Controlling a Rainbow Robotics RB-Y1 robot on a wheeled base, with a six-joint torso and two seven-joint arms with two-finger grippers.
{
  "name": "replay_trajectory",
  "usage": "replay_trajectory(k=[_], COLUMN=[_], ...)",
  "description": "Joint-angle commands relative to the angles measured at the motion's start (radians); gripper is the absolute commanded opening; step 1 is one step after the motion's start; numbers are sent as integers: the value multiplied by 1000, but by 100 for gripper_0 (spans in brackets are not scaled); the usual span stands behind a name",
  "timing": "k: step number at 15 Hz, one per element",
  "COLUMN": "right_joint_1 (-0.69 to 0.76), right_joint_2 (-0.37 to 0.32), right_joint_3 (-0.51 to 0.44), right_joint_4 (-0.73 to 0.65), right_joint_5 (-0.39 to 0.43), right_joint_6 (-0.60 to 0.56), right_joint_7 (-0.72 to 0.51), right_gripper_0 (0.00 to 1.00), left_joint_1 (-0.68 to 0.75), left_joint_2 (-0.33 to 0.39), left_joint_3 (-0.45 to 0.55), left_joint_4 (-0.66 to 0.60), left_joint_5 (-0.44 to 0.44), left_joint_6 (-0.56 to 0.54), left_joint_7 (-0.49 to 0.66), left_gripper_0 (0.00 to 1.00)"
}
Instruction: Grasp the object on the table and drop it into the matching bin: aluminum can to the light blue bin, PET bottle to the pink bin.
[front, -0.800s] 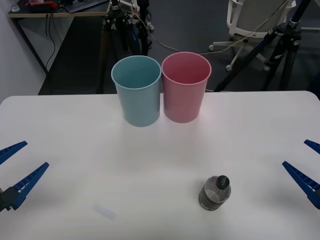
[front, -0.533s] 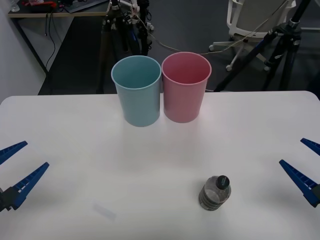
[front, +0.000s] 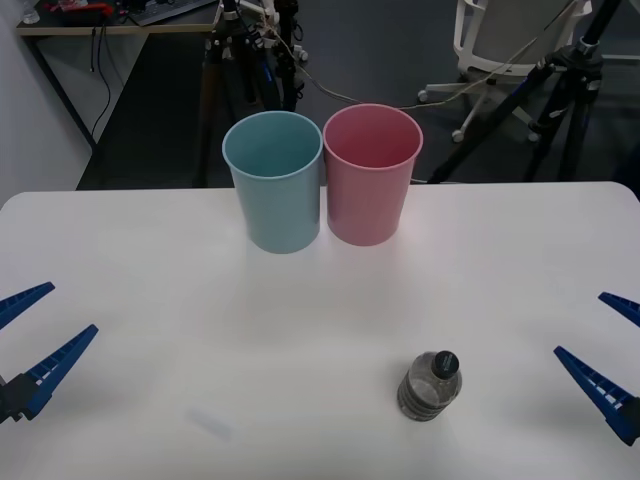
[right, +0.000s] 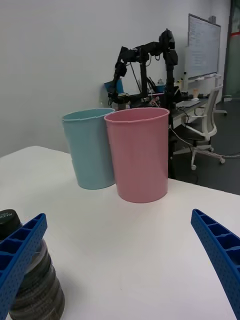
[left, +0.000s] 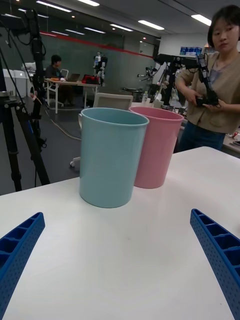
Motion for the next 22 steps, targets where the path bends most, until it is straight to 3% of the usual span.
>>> replay_trajectory(k=[1, 5, 11, 17, 22], right_joint_1=[32, 66, 70, 15, -62], right_joint_2=[-11, -9, -22, -74, -74], right_joint_3=[14, 37, 198, 339, 431], right_joint_4=[-3, 28, 71, 192, 331], right_joint_5=[-17, -20, 15, 3, -22], right_joint_6=[-10, -39, -62, -92, -107], right_joint_7=[107, 162, 195, 457, 506], right_gripper_0=[100, 100, 100, 100, 100], left_joint_1=[0, 0, 0, 0, 0], left_joint_2=[0, 0, 0, 0, 0], left_joint_3=[0, 0, 0, 0, 0], left_joint_4=[0, 0, 0, 0, 0], left_joint_5=[0, 0, 0, 0, 0], left_joint_6=[0, 0, 0, 0, 0], left_joint_7=[0, 0, 0, 0, 0], left_gripper_0=[100, 100, 100, 100, 100])
